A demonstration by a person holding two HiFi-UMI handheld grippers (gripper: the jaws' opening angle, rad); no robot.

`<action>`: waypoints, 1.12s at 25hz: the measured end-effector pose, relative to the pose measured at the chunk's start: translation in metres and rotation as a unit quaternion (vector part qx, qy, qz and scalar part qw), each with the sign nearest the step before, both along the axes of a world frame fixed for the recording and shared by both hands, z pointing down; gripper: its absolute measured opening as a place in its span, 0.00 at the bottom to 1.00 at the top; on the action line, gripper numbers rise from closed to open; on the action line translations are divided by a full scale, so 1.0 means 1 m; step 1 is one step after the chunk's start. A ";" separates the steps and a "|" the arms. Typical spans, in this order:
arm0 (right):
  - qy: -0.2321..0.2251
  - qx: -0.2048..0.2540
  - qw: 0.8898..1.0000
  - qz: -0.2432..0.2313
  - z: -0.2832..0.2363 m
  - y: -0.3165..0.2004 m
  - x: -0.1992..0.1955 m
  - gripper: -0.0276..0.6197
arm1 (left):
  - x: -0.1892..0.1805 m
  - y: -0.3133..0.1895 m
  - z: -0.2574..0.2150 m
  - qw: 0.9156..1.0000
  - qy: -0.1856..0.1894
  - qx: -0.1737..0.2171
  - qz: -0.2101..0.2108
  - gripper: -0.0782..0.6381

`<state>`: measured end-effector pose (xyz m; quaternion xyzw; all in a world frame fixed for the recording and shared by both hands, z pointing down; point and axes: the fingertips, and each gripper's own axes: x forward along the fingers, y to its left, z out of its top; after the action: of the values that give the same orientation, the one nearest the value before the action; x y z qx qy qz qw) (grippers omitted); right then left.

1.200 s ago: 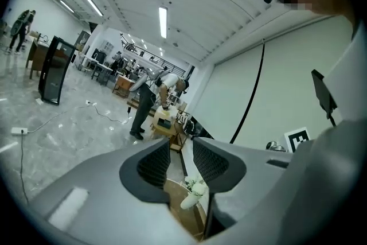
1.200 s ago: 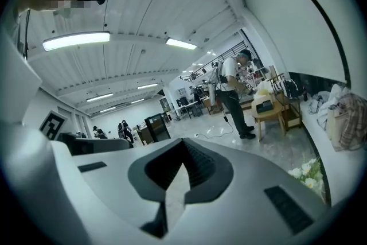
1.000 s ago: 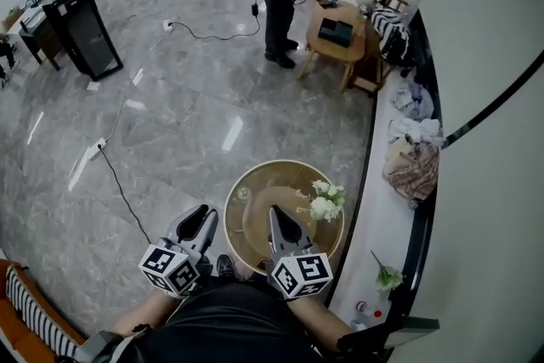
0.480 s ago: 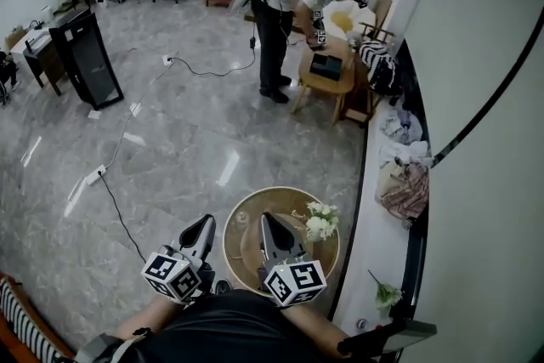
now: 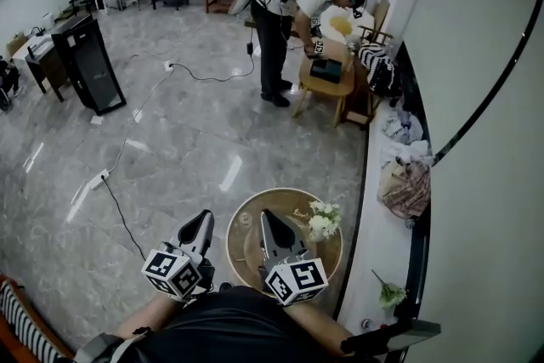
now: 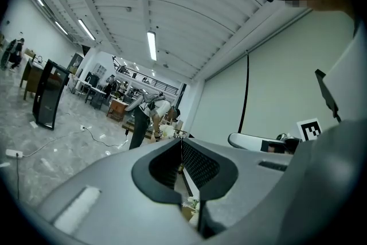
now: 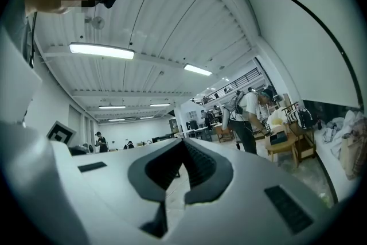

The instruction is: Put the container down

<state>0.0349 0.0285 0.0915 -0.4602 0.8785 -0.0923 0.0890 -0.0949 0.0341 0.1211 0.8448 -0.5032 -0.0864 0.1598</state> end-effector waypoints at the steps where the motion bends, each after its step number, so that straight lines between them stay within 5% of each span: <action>1: 0.001 0.001 1.000 0.001 0.001 0.000 0.001 0.05 | -0.002 0.000 -0.002 1.000 -0.002 0.003 -0.002 0.12; 12: 0.016 -0.023 0.999 0.022 0.014 -0.003 0.011 0.05 | 0.008 -0.002 0.014 1.000 0.016 -0.025 0.010 0.12; 28: 0.021 0.000 1.000 0.007 0.006 -0.005 0.007 0.05 | 0.013 -0.009 0.024 0.999 0.017 -0.047 0.013 0.12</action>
<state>0.0419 0.0232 0.0978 -0.4686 0.8767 -0.0824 0.0715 -0.0815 0.0247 0.1446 0.8411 -0.4930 -0.0749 0.2094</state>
